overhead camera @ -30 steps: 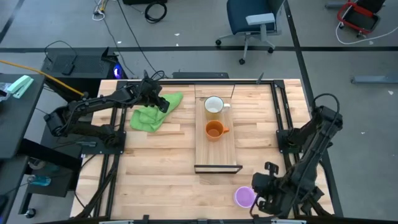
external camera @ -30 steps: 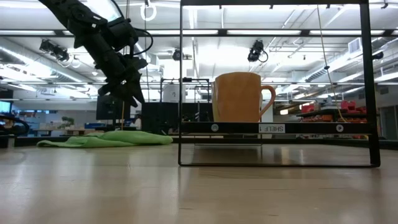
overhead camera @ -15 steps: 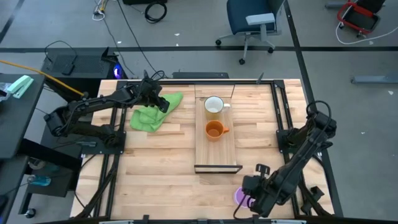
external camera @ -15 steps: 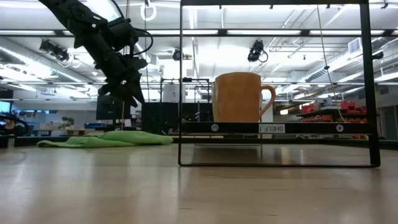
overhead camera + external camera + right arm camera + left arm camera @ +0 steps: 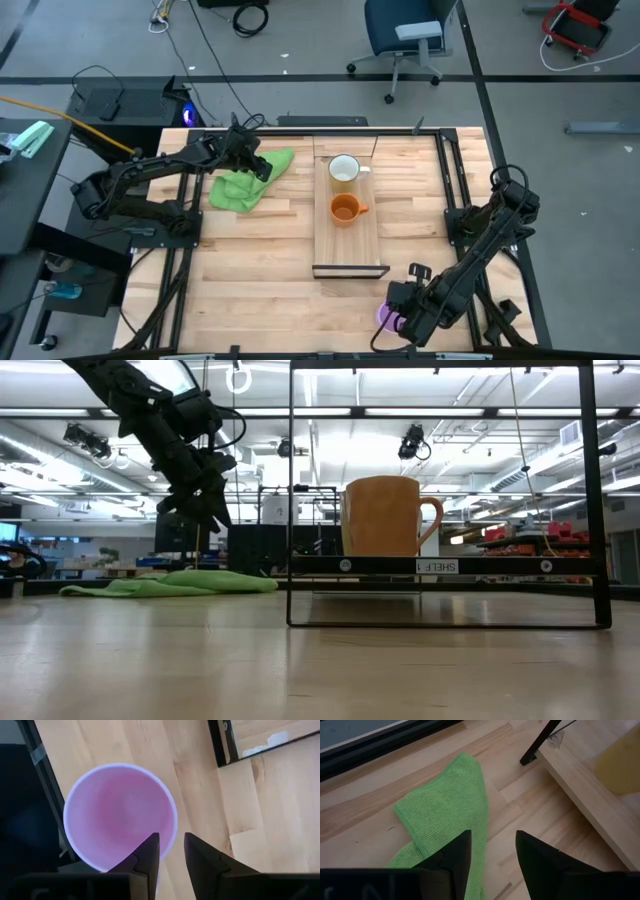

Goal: Stack small to large cups/mugs on shelf
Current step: Put the purple mug on the shelf

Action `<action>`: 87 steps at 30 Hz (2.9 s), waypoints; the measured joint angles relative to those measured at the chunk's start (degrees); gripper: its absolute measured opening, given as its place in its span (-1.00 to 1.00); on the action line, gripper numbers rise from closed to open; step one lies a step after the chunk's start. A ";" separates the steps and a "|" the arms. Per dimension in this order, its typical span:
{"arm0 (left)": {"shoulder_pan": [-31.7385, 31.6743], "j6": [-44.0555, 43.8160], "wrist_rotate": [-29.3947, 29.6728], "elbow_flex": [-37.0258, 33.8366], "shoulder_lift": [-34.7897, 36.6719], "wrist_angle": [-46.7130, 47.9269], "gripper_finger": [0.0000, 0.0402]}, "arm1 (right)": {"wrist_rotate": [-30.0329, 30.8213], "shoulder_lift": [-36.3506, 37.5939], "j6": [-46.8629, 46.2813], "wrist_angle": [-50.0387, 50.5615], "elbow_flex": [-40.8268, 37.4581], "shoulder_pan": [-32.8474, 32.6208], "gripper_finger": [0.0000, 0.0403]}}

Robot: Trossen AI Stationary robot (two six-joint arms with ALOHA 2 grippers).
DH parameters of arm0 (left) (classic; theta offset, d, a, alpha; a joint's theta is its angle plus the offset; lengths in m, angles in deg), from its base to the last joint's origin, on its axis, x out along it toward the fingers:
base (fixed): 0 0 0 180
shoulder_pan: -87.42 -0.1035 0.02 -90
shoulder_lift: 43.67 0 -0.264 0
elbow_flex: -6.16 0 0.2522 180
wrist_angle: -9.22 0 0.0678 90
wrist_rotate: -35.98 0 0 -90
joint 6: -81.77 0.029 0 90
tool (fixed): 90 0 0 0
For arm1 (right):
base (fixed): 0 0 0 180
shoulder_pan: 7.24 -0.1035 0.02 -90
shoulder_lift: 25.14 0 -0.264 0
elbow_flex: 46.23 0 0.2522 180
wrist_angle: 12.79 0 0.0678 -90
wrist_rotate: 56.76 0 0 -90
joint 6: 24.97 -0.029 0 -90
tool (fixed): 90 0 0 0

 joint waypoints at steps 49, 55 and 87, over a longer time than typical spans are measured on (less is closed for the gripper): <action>0.00 -0.08 -0.01 0.00 0.00 1.08 -0.19 | -0.88 0.02 -1.25 -8.66 -7.25 1.34 -0.63; 0.02 -0.04 -0.02 0.00 0.00 1.09 -0.19 | -0.93 0.02 -1.00 -8.62 -7.25 1.67 -0.87; 0.00 0.13 1.07 0.00 0.00 1.04 -0.19 | 13.23 7.61 3.32 27.97 28.22 3.19 -0.98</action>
